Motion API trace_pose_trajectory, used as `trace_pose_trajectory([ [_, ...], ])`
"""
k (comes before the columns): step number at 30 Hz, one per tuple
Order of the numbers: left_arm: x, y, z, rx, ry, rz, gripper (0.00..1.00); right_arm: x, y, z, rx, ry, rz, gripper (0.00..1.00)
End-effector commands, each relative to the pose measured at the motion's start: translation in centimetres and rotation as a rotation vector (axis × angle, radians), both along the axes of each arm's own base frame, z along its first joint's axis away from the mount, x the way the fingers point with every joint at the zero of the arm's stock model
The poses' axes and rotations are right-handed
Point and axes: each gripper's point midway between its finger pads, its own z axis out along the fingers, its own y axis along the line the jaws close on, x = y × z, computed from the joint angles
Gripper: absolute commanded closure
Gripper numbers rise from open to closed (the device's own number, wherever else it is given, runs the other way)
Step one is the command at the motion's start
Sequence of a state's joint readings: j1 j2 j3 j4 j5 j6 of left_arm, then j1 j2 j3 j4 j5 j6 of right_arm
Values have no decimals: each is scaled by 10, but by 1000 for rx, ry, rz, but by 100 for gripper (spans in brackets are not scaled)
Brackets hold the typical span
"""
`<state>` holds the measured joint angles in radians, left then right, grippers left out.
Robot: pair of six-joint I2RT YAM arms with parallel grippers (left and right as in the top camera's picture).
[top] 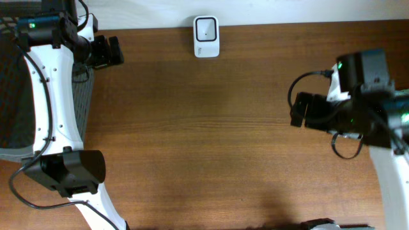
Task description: Scan the item barcode
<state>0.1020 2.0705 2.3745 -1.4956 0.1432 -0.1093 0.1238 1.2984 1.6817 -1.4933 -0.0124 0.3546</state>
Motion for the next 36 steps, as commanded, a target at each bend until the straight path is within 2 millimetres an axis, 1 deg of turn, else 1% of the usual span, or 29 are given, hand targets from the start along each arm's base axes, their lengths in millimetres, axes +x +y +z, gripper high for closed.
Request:
trace_pose_trajectory([
  [1, 0, 0, 2, -2, -8, -8, 1, -11, -4, -8, -14, -146, 2, 1],
  [2, 0, 0, 2, -2, -8, -8, 1, -12, -4, -17, -5, -206, 2, 1],
  [5, 0, 0, 2, -2, -8, -8, 1, -27, -7, -49, 18, -352, -2, 1],
  [6, 0, 0, 2, -2, -8, -8, 1, -32, -7, -57, 16, -401, 12, 1],
  [7, 0, 0, 2, -2, -8, -8, 1, -38, -6, -68, 9, -495, 48, 1],
  [8, 0, 0, 2, -2, -8, -8, 1, -39, -5, -74, 6, -550, 71, 1],
  [10, 0, 0, 2, -2, -8, -8, 1, -39, -4, -86, 14, -643, 72, 2],
  [13, 0, 0, 2, -2, -8, -8, 1, -29, -2, -108, 29, -791, 71, 1],
  [14, 0, 0, 2, -2, -8, -8, 1, -24, -2, -111, 35, -842, 71, 1],
  [15, 0, 0, 2, -2, -8, -8, 1, -22, -2, -114, 39, -876, 69, 1],
  [17, 0, 0, 2, -2, -8, -8, 1, -19, -9, -116, 34, -964, 40, 1],
  [20, 0, 0, 2, -2, -8, -8, 1, -20, -17, -116, 24, -1023, 14, 1],
  [24, 0, 0, 2, -2, -8, -8, 1, -20, -22, -111, -27, -1081, 18, 1],
  [28, 0, 0, 2, -2, -8, -8, 1, -16, -28, -101, -107, -1171, 24, 1],
  [34, 0, 0, 2, -2, -8, -8, 1, -15, -51, -106, -172, -1166, -79, 1],
  [35, 0, 0, 2, -2, -8, -8, 1, -15, -51, -110, -185, -1151, -73, 1],
  [36, 0, 0, 2, -2, -8, -8, 1, -15, -52, -121, -193, -1104, -69, 1],
])
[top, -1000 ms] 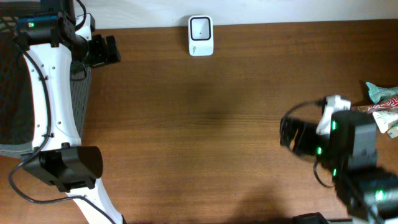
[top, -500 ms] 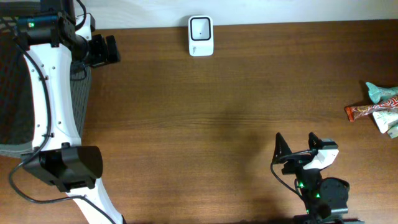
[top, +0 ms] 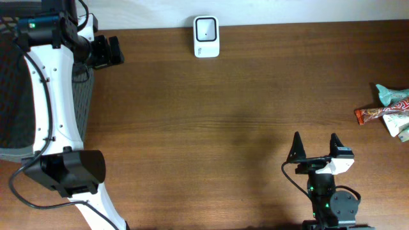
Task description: Scan the item barcode
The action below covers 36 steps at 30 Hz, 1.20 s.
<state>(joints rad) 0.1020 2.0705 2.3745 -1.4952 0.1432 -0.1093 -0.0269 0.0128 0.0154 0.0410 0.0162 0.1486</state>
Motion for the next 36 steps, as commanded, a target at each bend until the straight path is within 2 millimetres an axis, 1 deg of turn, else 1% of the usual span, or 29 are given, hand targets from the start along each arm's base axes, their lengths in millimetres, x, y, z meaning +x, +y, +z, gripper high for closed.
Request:
trace_pose_trajectory([
  [1, 0, 0, 2, -2, -8, -8, 1, -1, -9, -26, -23, 97, -50, 1],
  [2, 0, 0, 2, -2, -8, -8, 1, -1, -9, -32, -28, 124, -48, 2],
  [8, 0, 0, 2, -2, -8, -8, 1, -1, -8, -32, -163, 132, -43, 1],
  [14, 0, 0, 2, -2, -8, -8, 1, -1, -4, -33, -163, 133, -18, 1],
  [36, 0, 0, 2, -2, -8, -8, 1, -1, -4, -33, -164, 131, -18, 1],
])
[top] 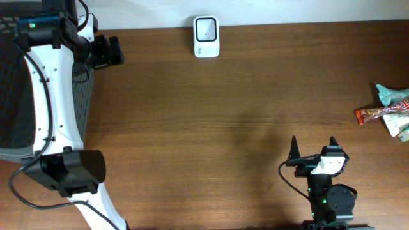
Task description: Scan the item barcode
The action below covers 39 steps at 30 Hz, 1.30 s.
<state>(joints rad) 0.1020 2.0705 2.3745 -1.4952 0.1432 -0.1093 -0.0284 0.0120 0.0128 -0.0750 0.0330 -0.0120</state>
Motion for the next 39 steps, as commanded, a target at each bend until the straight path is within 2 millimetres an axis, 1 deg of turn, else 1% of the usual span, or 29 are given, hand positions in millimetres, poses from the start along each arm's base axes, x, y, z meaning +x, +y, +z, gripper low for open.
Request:
trace_pose_trajectory([
  [1, 0, 0, 2, -2, -7, -8, 1, 0, -1, -3, -6, 5, -3, 1],
  [34, 0, 0, 2, -2, -8, -8, 1, 0, -1, -3, -6, 5, -3, 1],
  [38, -4, 0, 0, -4, 11, -8, 1, 0, -1, -3, -6, 4, -3, 2],
  [39, -8, 0, -1, -2, 28, -7, 1, 0, -1, -3, -6, 4, -3, 1],
])
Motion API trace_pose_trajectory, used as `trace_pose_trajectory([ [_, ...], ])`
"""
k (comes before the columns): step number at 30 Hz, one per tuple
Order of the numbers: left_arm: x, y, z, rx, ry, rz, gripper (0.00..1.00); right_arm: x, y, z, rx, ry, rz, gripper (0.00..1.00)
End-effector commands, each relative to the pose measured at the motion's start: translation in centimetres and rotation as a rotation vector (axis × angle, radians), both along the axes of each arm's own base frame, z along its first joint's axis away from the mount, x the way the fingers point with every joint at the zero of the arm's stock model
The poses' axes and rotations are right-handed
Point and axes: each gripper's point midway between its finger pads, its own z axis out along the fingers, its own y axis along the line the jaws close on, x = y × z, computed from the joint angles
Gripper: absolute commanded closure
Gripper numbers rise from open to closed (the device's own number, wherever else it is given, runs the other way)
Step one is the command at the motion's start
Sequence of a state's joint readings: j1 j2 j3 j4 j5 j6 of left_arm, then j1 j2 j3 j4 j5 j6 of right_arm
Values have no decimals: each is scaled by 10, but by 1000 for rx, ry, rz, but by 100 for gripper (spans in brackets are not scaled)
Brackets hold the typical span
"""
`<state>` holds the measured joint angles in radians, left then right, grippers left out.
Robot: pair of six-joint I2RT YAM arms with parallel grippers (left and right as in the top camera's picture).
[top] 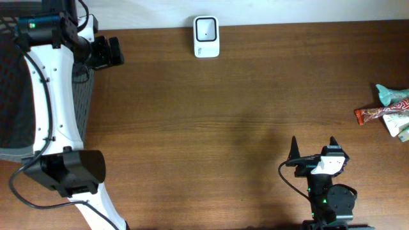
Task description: Scan the item barcode
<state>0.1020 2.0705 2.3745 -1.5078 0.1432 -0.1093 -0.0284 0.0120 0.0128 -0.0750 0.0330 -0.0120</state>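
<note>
The white barcode scanner (pixel 206 36) stands at the table's far edge, in the middle. A few snack packets (pixel 386 112), red-brown and teal, lie at the right edge. My right gripper (pixel 313 142) is low at the near edge, well left of the packets. It is open, its fingers point toward the far side, and nothing is between them. My left gripper (pixel 108 51) hangs at the far left corner, away from the scanner. Its jaws are too dark to read.
A grey mesh basket (pixel 82 102) sits off the table's left side under the white left arm (pixel 48 89). The wooden tabletop (pixel 211 128) stretches between scanner, packets and grippers.
At first my right arm hung over the right edge of the table, hiding the snack packets. Later it stood open at the near edge with the packets showing, then sat slightly lower and further left. It has stayed there. The left arm never moved.
</note>
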Motion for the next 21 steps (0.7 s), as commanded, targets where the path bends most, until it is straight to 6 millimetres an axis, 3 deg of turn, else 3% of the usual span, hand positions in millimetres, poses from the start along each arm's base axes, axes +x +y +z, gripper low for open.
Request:
trace_pose_trajectory([
  [1, -11, 1, -2, 1, 39, -5, 1, 0, -1, -3, -6, 5, -3, 1],
  [6, -37, 0, -10, 2, 152, -2, 1, 0, -1, -3, -6, 4, -3, 1],
  [10, -41, -9, -6, 4, 153, -23, 1, 0, -1, -3, -6, 4, -3, 1],
  [12, -26, -27, 21, 18, 3, -66, 1, 0, -1, -3, -6, 4, -3, 1],
  [14, -17, -53, 66, 45, -191, -153, 1, 0, -1, -3, -6, 4, -3, 1],
  [15, -20, -68, 94, 93, -295, -214, 1, 0, -1, -3, -6, 4, -3, 1],
  [17, -31, -81, 125, 160, -397, -237, 1, 0, -1, -3, -6, 4, -3, 1],
  [19, -55, -87, 146, 196, -458, -247, 1, 0, -1, -3, -6, 5, -3, 1],
  [21, -75, -83, 144, 194, -479, -244, 1, 0, -1, -3, -6, 4, -3, 1],
])
